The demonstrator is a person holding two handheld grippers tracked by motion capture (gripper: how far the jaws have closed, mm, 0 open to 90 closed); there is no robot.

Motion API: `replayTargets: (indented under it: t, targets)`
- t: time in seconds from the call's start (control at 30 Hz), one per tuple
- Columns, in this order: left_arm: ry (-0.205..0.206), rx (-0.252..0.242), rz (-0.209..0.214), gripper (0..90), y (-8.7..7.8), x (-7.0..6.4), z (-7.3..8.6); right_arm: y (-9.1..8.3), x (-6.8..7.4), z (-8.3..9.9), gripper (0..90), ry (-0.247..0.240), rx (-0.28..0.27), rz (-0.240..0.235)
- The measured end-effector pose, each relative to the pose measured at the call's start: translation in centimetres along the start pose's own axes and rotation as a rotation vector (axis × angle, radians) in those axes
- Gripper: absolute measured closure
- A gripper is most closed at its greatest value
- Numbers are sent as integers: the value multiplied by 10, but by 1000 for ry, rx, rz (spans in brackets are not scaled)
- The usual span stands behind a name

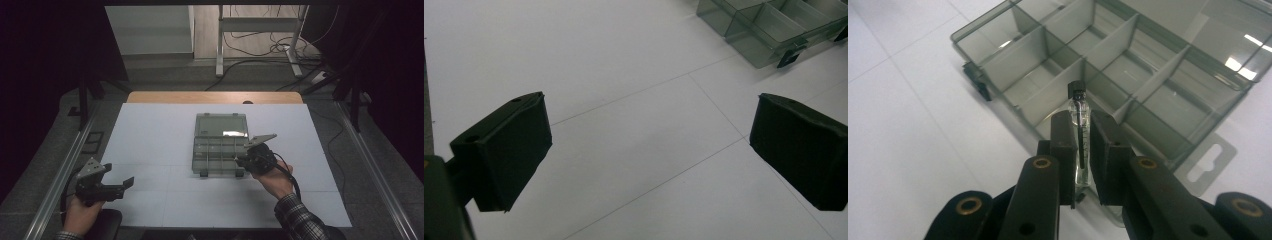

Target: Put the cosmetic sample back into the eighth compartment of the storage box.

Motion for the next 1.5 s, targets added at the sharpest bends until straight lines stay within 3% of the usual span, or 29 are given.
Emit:
replayTargets:
  t: [0.4,0.7,1.17,1.5]
  targets:
    - [-2,0,1,38,0,0,0,6,-17,-3,807,21,3,43]
    - [-2,0,4,38,0,0,0,16,-20,1,807,-1,56,86]
    - [0,0,5,38,0,0,0,25,-21,7,792,-4,94,91]
    - [-1,0,7,38,0,0,0,22,-19,6,737,5,75,85]
Point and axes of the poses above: each handheld gripper's, and its own axes: y roughly forward along the jaws, z roughly out of its underside, x roughly to its left, the point moved 2 cm from there along y, roughly forward along the jaws, and after that the axes turned 1 degree about y, right-handed, at the moved point
